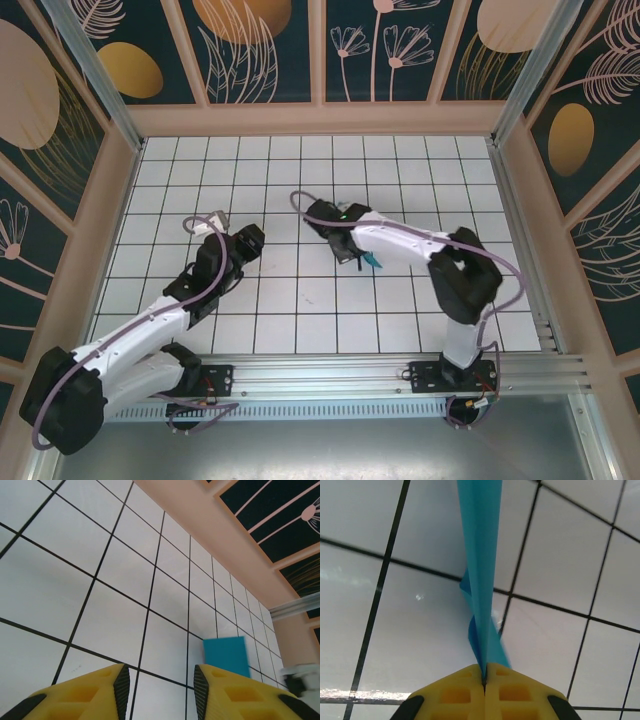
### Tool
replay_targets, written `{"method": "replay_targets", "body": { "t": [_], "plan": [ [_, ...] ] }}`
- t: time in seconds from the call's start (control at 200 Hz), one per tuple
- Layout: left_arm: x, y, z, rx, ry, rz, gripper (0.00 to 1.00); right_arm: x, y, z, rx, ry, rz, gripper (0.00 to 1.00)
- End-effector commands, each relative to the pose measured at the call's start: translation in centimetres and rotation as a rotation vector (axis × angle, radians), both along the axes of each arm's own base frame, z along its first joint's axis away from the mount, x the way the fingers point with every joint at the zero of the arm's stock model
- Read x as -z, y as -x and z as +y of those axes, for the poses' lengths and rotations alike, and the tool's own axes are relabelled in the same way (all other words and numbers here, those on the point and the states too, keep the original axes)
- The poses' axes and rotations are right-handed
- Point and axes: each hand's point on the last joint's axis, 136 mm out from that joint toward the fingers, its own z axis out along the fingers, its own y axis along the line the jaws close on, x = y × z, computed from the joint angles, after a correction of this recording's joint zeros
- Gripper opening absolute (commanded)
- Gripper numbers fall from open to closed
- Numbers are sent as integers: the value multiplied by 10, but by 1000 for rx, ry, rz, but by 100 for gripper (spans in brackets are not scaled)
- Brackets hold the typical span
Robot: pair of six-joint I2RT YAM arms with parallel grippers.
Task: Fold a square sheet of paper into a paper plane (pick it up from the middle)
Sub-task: Turn over the paper at the center of the table.
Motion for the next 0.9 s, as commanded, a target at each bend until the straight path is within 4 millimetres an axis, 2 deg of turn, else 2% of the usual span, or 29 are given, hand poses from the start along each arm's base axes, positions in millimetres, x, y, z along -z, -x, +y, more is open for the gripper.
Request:
{"method": "replay_targets", "body": {
  "t": [0.0, 0.085, 0.2, 0.315, 0.46, 0.555, 0.701, 0.801, 0.891],
  "plan": [
    [0, 3, 17, -70, -12, -2, 41, 14, 18, 17, -64, 142, 38, 6],
    [-5, 6, 23, -89, -11, -17, 41, 32, 32, 46, -94, 118, 89, 11],
    [-10, 10, 30, -102, -24, -29, 40, 51, 45, 73, -92, 32, 155, 17],
    [-12, 13, 32, -97, -32, -32, 40, 63, 55, 88, -71, -60, 207, 29],
    [-11, 15, 29, -76, -33, -29, 40, 71, 68, 107, -71, -232, 287, 35],
    [-11, 14, 22, -38, -26, -40, 40, 54, 68, 120, -83, -373, 282, 37],
    [-9, 11, -2, 69, 7, -44, 38, -1, 64, 136, -120, -675, 283, 42],
    [-6, 6, -33, 202, 36, -24, 33, -30, 53, 120, -90, -809, 245, 44],
    [4, 1, -64, 323, 79, 17, 28, -39, 40, 90, -37, -859, 196, 43]
  ]
}}
